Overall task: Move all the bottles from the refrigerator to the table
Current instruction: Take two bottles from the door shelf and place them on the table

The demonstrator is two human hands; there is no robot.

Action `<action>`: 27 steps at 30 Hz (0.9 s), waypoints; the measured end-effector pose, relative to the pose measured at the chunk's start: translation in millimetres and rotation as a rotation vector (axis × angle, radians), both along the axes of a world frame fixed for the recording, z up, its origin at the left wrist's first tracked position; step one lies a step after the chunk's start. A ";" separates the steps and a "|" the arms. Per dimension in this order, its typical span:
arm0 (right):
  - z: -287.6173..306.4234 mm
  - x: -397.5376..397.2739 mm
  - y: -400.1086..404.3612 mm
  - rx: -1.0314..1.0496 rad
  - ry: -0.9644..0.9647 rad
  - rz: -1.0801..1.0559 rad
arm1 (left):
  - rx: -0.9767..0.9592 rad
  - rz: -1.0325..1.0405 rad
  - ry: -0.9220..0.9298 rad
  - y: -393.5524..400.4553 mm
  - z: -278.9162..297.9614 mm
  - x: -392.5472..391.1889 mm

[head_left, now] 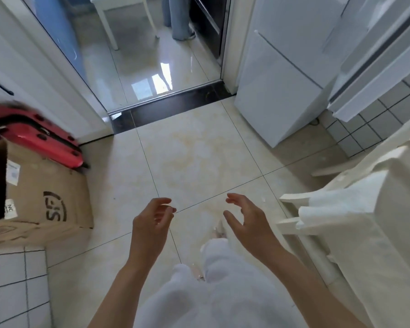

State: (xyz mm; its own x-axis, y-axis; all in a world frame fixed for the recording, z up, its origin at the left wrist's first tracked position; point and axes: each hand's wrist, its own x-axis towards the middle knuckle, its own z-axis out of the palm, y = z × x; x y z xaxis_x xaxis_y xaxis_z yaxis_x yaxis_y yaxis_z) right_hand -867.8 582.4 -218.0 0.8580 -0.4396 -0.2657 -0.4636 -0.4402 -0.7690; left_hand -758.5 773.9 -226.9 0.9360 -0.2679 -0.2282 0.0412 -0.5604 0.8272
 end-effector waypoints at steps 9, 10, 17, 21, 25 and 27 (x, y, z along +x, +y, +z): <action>1.1 137.8 -83.8 0.006 -0.039 -0.039 | 0.023 -0.122 -0.051 -96.2 6.4 135.0; 3.7 153.3 -95.6 0.005 -0.043 -0.030 | 0.034 -0.140 -0.070 -109.8 9.0 151.2; 23.8 251.1 -174.7 -0.001 -0.072 -0.074 | 0.024 -0.211 -0.111 -201.5 20.1 259.8; 28.3 299.3 -211.4 0.004 -0.075 -0.158 | 0.011 -0.267 -0.103 -245.4 19.8 318.9; 26.0 352.7 -247.3 0.007 -0.086 -0.286 | -0.003 -0.352 -0.074 -292.8 15.0 389.5; 26.7 377.6 -262.1 0.010 -0.092 -0.353 | -0.003 -0.408 -0.075 -314.2 14.0 424.2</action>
